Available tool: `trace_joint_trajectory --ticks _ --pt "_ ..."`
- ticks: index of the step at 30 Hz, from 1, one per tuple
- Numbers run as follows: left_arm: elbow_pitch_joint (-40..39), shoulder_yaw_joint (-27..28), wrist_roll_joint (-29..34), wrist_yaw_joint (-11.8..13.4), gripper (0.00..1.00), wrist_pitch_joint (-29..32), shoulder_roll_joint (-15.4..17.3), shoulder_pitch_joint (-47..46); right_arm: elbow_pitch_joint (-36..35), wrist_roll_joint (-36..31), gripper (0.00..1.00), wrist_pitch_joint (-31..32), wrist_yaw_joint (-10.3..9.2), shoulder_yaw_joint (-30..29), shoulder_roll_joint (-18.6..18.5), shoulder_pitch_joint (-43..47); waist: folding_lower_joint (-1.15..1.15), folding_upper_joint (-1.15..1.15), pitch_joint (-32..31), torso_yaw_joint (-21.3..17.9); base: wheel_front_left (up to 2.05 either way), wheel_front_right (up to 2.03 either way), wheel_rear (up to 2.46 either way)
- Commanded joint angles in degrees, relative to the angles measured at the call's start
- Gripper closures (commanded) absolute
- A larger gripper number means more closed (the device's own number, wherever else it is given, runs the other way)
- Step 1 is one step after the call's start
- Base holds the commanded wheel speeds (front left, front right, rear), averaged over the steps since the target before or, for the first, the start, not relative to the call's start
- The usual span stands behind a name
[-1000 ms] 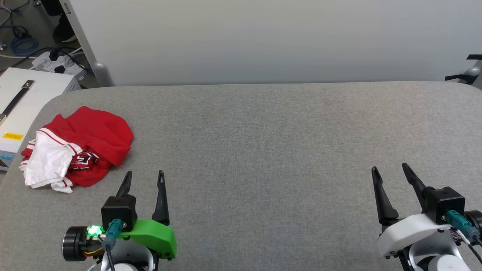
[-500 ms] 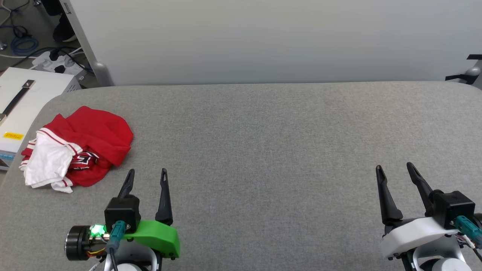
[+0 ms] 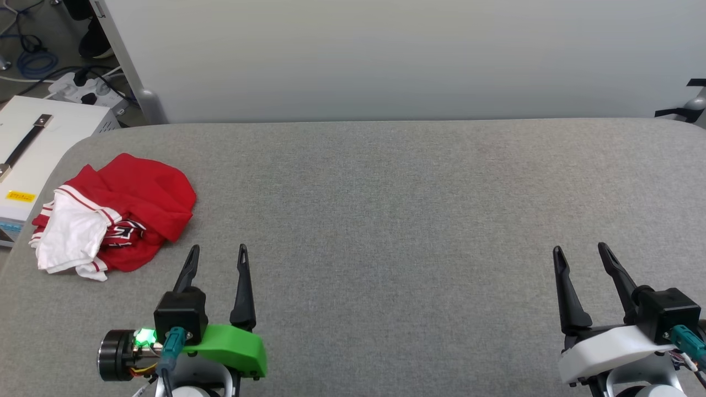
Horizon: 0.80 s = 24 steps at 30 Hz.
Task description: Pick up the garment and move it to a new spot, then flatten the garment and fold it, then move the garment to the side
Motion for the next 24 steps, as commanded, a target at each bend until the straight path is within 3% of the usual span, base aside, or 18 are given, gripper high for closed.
trace_joint_trajectory --ticks 1,24 --pt "-0.2 -0.2 -0.3 0.1 0.0 -0.6 0.2 0.7 -0.6 0.5 0.0 -0.7 -0.02 0.0 0.0 0.6 0.0 0.0 0.0 0.0 0.0 0.0 0.0" --pt "0.0 -1.0 -0.5 0.2 0.0 -3.3 -0.2 1.4 -1.5 2.9 0.0 -3.3 -0.03 -0.3 0.1 2.3 0.0 0.0 0.3 0.3 0.0 0.0 0.0"
